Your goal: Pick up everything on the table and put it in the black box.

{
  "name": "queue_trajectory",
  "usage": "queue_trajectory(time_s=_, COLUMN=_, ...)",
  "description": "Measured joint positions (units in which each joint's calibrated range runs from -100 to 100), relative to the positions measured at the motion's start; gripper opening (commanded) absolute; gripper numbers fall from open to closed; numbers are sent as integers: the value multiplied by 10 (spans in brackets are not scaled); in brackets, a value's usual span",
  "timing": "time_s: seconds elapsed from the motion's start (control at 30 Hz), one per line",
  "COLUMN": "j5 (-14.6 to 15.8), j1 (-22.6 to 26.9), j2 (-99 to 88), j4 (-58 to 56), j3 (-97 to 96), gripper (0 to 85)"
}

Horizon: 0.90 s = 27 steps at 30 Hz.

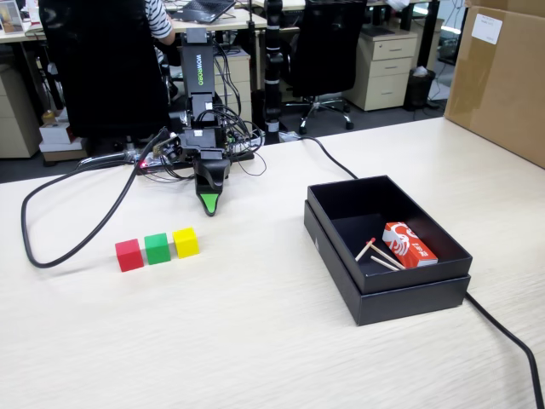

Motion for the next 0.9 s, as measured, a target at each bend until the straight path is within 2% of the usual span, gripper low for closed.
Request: queue_trajectory(time_s=0.9, j5=1, j1=0, j2=0, j4=-1, j3=0, gripper=480)
